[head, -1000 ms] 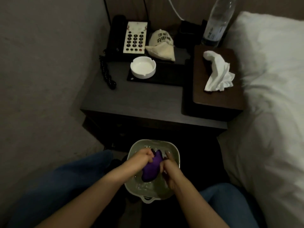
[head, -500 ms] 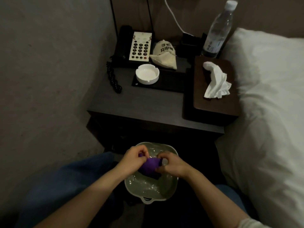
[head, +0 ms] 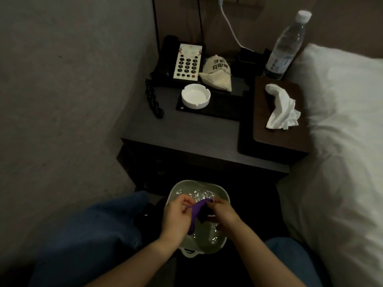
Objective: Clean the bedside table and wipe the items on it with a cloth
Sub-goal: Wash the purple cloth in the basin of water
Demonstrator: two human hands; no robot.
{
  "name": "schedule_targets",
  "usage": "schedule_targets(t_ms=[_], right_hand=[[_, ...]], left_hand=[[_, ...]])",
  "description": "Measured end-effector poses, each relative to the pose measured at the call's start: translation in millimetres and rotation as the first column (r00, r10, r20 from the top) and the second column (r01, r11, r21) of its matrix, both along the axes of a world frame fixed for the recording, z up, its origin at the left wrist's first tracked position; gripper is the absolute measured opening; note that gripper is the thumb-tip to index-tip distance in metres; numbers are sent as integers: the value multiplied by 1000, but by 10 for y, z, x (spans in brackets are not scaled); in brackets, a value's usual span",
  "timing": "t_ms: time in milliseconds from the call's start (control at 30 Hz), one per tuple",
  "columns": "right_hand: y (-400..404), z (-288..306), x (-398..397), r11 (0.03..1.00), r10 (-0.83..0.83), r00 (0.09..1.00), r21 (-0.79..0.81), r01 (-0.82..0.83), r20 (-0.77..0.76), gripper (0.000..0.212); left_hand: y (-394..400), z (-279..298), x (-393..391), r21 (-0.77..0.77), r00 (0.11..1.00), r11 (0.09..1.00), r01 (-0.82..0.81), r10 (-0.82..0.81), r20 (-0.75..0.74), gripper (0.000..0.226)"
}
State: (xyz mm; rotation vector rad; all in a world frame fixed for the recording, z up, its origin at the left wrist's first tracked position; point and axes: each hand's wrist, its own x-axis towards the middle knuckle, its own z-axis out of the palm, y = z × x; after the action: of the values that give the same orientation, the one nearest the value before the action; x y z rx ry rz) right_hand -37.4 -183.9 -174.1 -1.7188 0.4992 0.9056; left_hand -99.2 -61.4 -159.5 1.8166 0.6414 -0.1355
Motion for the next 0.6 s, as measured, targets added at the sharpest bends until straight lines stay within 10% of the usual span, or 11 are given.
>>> schedule_targets(t_ms=[133,367,500,600], right_hand=[[-5,-22,-58,891,313,939,-384,-240,140,10],[62,122,-132,957,-184,963,188,222,-199,32],[32,93,-98,942,-214,967,235,241,-136,23],[-3,179,35,961,-171,980,203,189,-103,12]], left_hand=[[44,0,49,157,996,984,-82,76,42,29],[-119,43,3,-120,997,990,78,-78,7,29],[-96,91,29,-311,995,946,94,-85,43,38],[85,92,208,-156,994,985,72,-57,97,40]])
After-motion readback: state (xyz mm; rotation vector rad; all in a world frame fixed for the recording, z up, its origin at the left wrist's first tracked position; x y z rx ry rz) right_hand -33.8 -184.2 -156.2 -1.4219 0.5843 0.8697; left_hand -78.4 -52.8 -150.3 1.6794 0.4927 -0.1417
